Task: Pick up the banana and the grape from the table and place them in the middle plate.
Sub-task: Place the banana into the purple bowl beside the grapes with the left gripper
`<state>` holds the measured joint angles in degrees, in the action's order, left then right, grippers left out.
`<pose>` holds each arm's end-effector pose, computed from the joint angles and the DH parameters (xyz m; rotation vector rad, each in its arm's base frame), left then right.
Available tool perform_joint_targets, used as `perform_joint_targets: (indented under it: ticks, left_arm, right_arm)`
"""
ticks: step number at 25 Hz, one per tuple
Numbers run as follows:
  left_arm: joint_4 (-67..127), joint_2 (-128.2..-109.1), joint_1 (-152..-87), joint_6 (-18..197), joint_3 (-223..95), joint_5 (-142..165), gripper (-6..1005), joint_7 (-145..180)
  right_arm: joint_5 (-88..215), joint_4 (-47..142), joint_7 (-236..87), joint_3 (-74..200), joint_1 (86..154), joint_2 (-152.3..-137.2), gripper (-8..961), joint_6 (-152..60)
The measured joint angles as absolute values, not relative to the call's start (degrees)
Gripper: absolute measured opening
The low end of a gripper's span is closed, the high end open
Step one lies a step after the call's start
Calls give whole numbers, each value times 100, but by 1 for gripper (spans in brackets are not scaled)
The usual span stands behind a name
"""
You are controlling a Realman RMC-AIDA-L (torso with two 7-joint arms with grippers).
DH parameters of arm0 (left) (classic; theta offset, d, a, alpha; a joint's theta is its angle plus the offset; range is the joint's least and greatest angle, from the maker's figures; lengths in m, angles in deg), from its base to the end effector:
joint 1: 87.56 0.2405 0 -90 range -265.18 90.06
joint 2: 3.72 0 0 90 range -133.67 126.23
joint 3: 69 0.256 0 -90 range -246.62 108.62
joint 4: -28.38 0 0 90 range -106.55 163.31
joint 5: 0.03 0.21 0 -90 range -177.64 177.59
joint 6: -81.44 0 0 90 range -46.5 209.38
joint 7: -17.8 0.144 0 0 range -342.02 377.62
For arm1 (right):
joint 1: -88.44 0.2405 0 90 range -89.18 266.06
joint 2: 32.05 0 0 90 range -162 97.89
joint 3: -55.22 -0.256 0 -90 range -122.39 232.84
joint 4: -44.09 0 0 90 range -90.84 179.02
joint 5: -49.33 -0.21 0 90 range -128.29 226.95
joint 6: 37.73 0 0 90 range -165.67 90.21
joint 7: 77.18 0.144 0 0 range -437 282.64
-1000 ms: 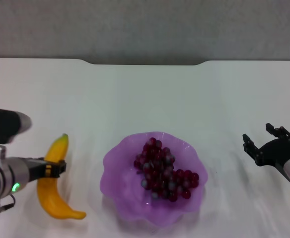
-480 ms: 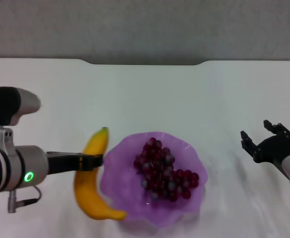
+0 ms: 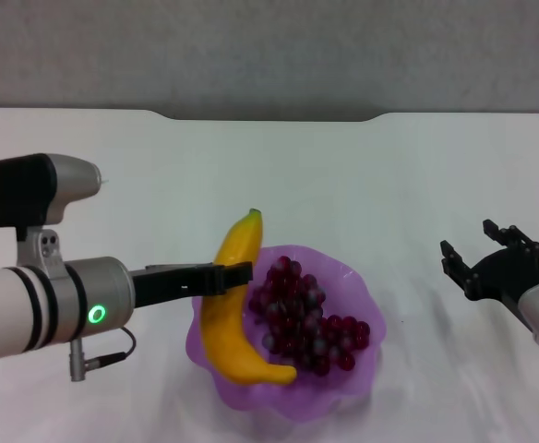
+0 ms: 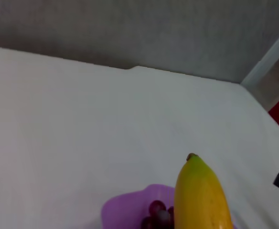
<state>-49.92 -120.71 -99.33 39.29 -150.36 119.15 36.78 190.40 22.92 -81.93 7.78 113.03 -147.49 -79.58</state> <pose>-0.2044 0.3332 -0.0403 -2.1975 -1.3713 -0.4407 0.3262 0.3434 -0.0574 -1.9415 0.4583 0.3151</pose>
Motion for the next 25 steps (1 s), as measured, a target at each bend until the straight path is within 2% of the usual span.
perform_joint_targets:
  ticks: [10, 23, 25]
  left_arm:
    - [-3896, -12078, -10410, 4609, -14725, 11597, 536, 4221]
    - [-3735, -12077, -10364, 4857, -14800, 11452, 551, 4296]
    - [-3762, -12077, -10351, 4859, -14800, 11450, 620, 4300]
  right_arm:
    - [19040, 2290, -8193, 839, 11307, -14748, 667, -7966]
    - [19040, 2291, -8193, 847, 11314, -14754, 665, -7956]
    - [19040, 2291, -8193, 847, 11314, -14754, 665, -7957]
